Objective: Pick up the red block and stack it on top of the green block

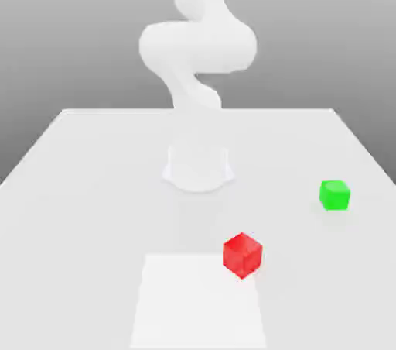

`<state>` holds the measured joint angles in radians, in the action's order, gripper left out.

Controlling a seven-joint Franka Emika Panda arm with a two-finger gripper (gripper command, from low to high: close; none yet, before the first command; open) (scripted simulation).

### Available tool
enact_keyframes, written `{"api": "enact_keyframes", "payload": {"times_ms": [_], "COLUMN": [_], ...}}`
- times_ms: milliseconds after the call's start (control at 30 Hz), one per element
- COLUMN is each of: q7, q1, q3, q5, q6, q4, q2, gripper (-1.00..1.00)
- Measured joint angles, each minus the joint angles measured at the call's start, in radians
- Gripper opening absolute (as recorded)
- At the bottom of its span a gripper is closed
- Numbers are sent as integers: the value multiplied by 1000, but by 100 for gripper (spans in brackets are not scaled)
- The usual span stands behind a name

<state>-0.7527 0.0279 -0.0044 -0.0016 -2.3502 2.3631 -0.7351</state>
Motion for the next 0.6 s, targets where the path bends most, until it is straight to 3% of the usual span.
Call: {"api": "enact_keyframes", "payload": {"times_ms": [433,600], "q7": [308,435], "q1": [168,214], "q3": [-25,-10], "q5": [-4,-1], "q6": [-314,-491], "q4": [388,525], "q2": [421,661], "gripper": [0,0]}}
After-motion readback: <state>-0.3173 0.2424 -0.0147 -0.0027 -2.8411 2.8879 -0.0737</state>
